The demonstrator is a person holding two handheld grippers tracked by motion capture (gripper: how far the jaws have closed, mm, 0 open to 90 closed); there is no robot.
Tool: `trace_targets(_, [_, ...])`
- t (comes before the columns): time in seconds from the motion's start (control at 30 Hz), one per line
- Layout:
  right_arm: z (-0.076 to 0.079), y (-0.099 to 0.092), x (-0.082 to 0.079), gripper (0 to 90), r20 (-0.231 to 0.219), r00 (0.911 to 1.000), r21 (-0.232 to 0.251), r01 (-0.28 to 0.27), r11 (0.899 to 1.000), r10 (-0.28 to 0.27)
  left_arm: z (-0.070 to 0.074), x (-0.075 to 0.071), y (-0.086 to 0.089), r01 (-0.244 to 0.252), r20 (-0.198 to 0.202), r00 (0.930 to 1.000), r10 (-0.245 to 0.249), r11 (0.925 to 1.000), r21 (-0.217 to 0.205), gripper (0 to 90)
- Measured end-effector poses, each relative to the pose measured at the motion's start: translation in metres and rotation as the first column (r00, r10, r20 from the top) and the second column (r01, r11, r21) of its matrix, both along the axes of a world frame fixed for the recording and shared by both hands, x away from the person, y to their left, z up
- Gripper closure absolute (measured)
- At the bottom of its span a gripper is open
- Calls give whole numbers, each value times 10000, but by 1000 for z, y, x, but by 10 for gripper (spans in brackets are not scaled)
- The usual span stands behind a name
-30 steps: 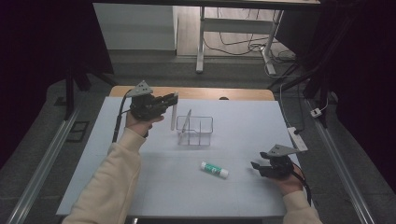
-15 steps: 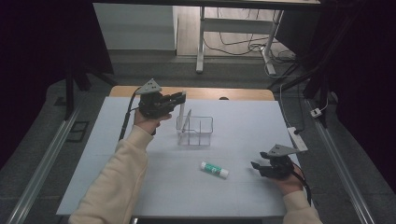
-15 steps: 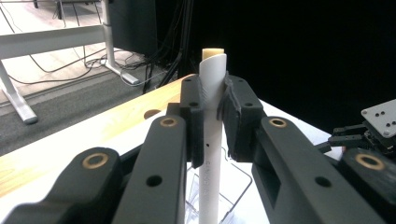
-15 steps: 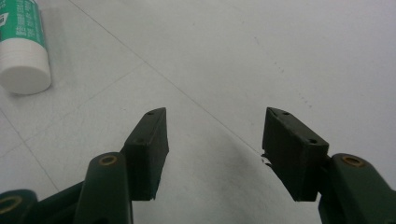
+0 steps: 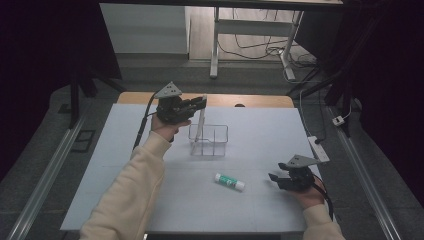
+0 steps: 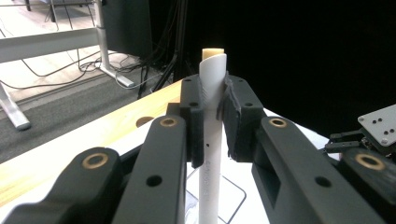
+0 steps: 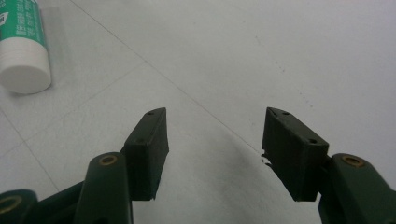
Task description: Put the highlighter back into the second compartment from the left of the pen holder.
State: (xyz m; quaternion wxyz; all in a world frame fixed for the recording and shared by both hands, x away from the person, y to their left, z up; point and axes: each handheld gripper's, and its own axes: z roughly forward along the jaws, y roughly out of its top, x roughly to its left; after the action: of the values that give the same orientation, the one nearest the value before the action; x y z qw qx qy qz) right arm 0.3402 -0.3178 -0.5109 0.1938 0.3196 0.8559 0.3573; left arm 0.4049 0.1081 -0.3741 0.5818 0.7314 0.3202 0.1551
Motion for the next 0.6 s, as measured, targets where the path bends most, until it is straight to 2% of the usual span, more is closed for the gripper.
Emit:
trace_targets(0.4, [0,0,0,403,-35,10000,32,17,10000,-17,1,7,-15,175,-26,9998,-174,9998,61,786])
trace_targets(0.6, [-1,-1,1,403,-37,10000,6,40,10000,-40,-6,11,-21,80,19,10000,-81,9991,420,786])
